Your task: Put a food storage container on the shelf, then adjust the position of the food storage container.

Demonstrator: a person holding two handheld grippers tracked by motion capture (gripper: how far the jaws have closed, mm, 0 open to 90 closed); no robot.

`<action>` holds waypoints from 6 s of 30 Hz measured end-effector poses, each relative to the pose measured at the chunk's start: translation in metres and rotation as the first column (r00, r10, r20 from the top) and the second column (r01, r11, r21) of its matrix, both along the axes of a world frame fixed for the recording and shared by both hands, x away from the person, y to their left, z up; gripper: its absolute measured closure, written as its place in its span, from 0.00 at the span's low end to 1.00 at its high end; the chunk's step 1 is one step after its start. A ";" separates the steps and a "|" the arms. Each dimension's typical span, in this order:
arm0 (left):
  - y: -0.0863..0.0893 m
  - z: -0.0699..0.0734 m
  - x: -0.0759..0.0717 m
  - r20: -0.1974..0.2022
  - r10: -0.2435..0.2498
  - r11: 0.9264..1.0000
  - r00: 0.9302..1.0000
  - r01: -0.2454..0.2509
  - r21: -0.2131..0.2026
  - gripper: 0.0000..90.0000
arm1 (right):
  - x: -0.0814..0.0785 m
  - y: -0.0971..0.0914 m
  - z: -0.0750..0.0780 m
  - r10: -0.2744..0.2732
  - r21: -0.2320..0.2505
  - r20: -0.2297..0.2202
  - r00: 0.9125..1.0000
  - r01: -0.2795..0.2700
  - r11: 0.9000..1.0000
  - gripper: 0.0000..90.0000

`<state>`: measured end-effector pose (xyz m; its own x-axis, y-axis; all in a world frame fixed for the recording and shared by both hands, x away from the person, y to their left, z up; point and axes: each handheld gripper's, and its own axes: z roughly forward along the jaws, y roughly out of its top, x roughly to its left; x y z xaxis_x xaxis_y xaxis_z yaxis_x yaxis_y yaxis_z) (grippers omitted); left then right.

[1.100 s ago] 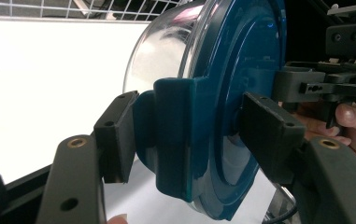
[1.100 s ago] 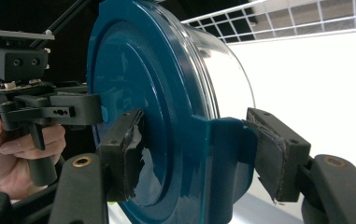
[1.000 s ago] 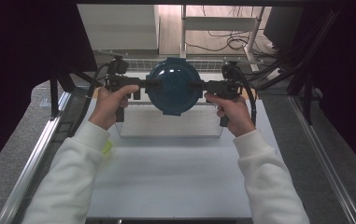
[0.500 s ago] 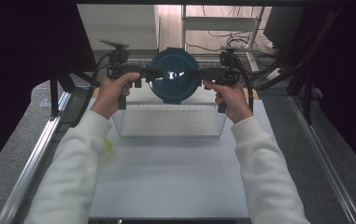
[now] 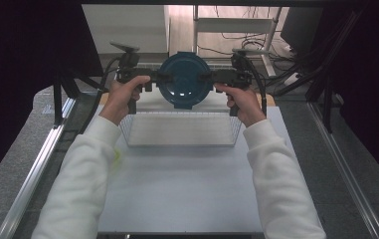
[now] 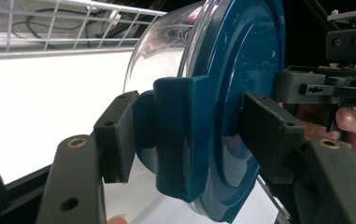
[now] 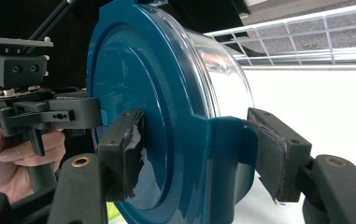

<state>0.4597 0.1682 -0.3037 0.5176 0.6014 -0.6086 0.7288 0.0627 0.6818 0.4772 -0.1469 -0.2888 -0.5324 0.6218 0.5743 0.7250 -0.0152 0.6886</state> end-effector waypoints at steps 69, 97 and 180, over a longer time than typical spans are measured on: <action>0.006 -0.038 -0.104 0.275 0.006 0.983 0.962 -0.056 0.173 0.21 | -0.079 -0.025 -0.026 0.050 -0.221 0.305 0.951 0.020 0.975 0.24; -0.008 -0.142 -0.216 0.229 -0.111 0.925 0.967 0.016 0.380 0.23 | -0.183 -0.071 -0.143 0.141 -0.311 0.259 0.956 -0.055 0.949 0.25; 0.187 -0.164 -0.086 0.042 0.256 0.810 0.966 -0.238 0.536 0.97 | -0.186 -0.068 -0.180 0.157 -0.319 0.143 0.977 -0.105 0.942 0.25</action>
